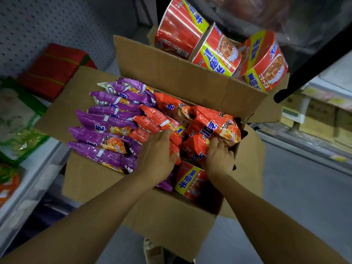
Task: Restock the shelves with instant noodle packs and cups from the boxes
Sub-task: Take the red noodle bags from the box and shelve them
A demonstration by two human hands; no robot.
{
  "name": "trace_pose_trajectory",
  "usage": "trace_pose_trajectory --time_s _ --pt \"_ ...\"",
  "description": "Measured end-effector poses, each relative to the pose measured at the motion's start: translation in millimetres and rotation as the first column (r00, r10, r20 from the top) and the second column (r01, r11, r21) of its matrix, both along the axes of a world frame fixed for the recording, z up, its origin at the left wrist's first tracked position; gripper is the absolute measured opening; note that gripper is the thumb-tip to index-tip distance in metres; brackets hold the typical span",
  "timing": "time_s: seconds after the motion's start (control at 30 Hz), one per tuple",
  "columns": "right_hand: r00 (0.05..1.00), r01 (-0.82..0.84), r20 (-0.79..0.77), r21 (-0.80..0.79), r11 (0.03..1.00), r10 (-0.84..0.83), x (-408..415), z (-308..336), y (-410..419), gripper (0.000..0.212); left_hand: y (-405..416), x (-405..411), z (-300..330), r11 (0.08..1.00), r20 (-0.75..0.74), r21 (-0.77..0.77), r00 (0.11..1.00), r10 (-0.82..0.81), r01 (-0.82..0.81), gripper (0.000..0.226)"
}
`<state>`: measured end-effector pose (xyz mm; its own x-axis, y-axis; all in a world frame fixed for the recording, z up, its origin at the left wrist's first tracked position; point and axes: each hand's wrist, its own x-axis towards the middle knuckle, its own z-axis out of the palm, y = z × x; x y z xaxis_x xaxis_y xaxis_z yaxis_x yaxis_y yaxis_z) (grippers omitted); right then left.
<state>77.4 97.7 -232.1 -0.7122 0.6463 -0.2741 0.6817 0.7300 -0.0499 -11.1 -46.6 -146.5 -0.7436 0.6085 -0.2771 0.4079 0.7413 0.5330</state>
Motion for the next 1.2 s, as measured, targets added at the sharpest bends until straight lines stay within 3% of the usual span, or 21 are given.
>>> trace_pose_trajectory --time_s 0.23,0.33,0.43,0.57,0.67,0.73,0.9,0.97,1.03,1.1,1.2 --pt "0.983 0.046 -0.169 -0.183 0.982 -0.078 17 67 19 0.047 1 5 11 0.999 0.043 0.031 0.999 0.020 -0.022 0.057" --pt "0.953 0.004 -0.291 -0.266 0.964 -0.085 26 97 32 0.043 4 8 15 0.992 0.106 0.094 0.992 0.073 -0.083 0.057" --pt "0.922 0.011 -0.354 -0.377 0.926 -0.156 28 111 44 0.054 10 10 19 0.963 0.225 0.193 0.964 0.144 -0.189 0.059" --pt "0.922 0.025 -0.299 -0.589 0.808 -0.247 21 115 54 0.051 15 7 24 0.885 0.441 0.297 0.873 0.206 -0.359 0.057" --pt "0.873 -0.010 -0.292 -0.812 0.584 -0.390 8 126 44 0.026 15 4 26 0.805 0.563 0.382 0.805 0.187 -0.454 0.038" --pt "0.870 -0.040 -0.295 -0.841 0.539 -0.395 0 128 36 0.021 13 1 27 0.748 0.595 0.419 0.778 0.201 -0.514 0.027" --pt "0.851 -0.051 -0.288 -0.877 0.477 -0.439 -17 113 18 0.042 4 -11 21 0.647 0.609 0.406 0.719 0.336 -0.646 0.037" --pt "0.811 -0.016 -0.315 -0.854 0.519 -0.493 -17 105 18 0.040 -2 -19 16 0.616 0.579 0.397 0.707 0.407 -0.680 0.040" --pt "0.811 0.060 -0.367 -0.722 0.689 -0.455 -15 93 25 0.039 -9 -28 12 0.582 0.554 0.406 0.696 0.457 -0.705 0.043" --pt "0.892 0.096 -0.352 -0.466 0.880 -0.284 -12 77 35 0.045 -16 -37 8 0.554 0.537 0.424 0.691 0.484 -0.717 0.045" --pt "0.959 -0.019 -0.283 -0.163 0.986 -0.028 -13 53 44 0.061 -23 -47 4 0.509 0.513 0.448 0.678 0.526 -0.735 0.043"
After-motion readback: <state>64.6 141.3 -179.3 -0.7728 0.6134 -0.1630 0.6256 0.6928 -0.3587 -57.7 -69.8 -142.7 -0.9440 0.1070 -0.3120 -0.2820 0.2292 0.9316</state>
